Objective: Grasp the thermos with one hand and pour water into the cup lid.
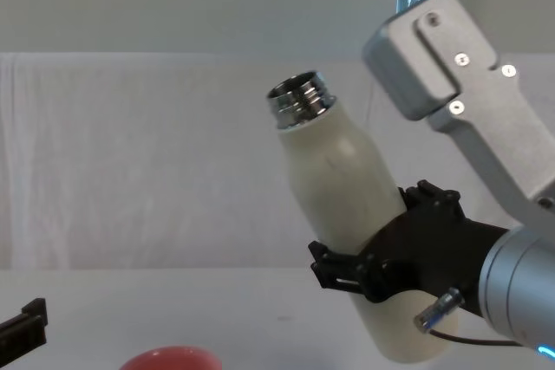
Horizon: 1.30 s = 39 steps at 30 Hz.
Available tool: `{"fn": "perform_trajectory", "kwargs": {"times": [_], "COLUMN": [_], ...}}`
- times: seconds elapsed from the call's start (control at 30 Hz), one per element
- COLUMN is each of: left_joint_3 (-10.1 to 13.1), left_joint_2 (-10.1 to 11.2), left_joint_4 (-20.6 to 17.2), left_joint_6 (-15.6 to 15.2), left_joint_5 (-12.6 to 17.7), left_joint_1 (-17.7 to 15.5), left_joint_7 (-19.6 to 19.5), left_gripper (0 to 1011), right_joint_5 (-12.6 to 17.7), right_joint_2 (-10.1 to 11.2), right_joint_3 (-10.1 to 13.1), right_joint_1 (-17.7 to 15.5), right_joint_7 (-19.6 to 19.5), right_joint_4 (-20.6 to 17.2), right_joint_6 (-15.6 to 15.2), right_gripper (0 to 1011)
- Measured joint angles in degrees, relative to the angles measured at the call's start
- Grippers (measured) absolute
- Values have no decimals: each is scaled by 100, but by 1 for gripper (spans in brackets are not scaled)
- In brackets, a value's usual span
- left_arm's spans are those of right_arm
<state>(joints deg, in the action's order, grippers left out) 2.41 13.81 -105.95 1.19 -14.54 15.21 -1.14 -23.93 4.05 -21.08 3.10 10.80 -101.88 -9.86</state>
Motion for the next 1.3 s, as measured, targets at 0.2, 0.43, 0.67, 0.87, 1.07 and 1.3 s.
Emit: {"fn": "perform_trajectory", "kwargs": {"times": [0.2, 0.43, 0.67, 0.87, 1.07, 1.3], "left_joint_3": [0, 0, 0, 0, 0, 0], "left_joint_2": [0, 0, 0, 0, 0, 0], "left_joint_4": [0, 0, 0, 0, 0, 0], "left_joint_6": [0, 0, 0, 0, 0, 0], "left_joint_5": [0, 0, 0, 0, 0, 0], "left_joint_1": [0, 0, 0, 0, 0, 0], "left_joint_7": [0, 0, 0, 0, 0, 0], "left_gripper": [1001, 1001, 1001, 1001, 1001, 1001], "right_joint_5": [394, 781, 1447, 1797, 2269, 2672], "right_joint_2": [-76, -138, -234, -259, -266, -262], "right_joint_3": [147, 274, 473, 559, 680, 772], "right_joint_1": [-11, -23, -52, -57, -52, -52], "right_joint_7": [-3, -2, 94, 159, 325, 433], "right_joint_4": [45, 81, 122, 128, 147, 167], "right_joint_6": [37, 48, -27, -130, -263, -375], "right_gripper": [960, 960, 960, 960, 960, 960]}}
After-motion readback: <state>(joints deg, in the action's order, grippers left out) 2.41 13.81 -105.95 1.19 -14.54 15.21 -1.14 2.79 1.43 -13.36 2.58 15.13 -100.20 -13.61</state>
